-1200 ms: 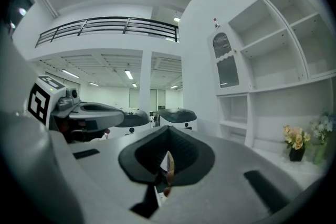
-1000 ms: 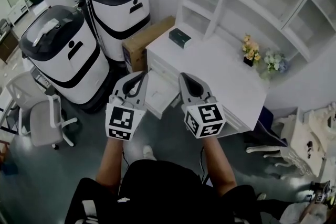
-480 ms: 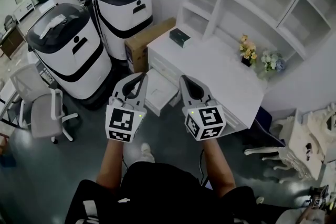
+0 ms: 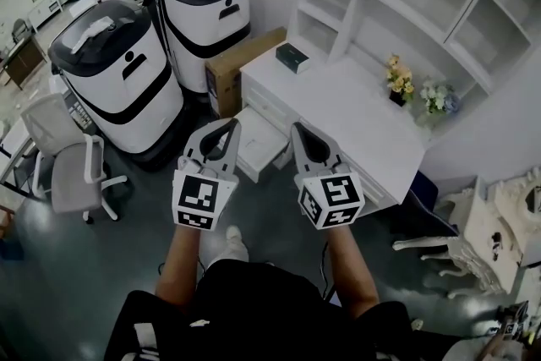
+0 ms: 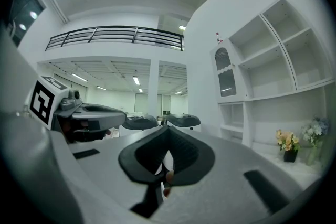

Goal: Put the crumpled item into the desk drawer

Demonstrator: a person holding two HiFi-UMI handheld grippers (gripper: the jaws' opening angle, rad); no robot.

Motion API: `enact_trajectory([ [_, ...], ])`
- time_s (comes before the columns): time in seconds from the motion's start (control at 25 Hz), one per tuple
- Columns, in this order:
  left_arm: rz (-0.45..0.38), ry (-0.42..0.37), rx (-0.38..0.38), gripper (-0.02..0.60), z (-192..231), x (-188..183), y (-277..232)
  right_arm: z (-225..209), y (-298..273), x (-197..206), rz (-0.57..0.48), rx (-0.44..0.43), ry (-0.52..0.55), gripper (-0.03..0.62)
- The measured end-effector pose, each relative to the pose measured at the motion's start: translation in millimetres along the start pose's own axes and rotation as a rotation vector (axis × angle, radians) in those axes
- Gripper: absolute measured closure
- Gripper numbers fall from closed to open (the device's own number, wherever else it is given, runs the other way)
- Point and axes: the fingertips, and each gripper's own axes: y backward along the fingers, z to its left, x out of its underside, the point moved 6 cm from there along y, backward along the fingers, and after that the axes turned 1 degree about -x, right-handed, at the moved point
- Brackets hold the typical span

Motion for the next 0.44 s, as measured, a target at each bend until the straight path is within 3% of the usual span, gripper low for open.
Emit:
enact_trajectory([
  [0.44,-0.008,-0.011,0.005,0.575,-21.6,0.2,22.9,15.2,20.1,4.5,-0.011,-0.011,0.008,0.599],
])
